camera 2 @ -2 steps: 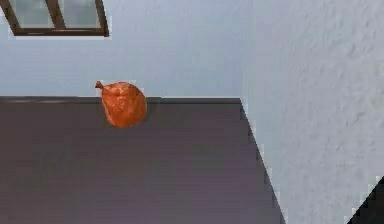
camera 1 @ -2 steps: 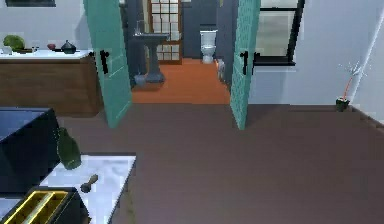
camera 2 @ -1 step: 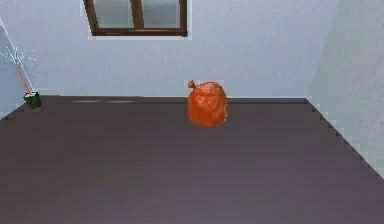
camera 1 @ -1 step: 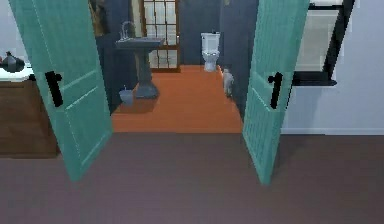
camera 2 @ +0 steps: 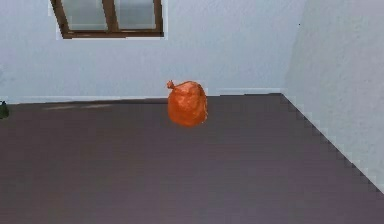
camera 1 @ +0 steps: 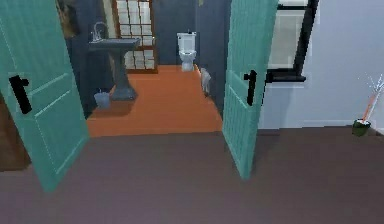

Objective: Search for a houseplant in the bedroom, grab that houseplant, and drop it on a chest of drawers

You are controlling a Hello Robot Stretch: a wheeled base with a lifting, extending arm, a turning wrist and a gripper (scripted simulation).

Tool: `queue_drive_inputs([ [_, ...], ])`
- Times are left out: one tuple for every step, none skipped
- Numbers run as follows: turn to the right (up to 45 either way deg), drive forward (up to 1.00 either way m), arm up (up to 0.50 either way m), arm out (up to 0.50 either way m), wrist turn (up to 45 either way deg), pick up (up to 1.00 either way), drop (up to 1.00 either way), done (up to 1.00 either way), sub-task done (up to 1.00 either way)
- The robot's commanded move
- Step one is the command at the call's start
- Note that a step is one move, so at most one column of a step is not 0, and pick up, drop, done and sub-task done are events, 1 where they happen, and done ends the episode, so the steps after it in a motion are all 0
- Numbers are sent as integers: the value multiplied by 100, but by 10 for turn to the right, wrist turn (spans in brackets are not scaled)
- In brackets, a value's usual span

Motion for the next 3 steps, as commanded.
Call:
queue_drive_inputs([
  [0,20,0,0,0,0,0,0,0],
  [360,0,0,0,0,0,0,0,0],
  [0,20,0,0,0,0,0,0,0],
])
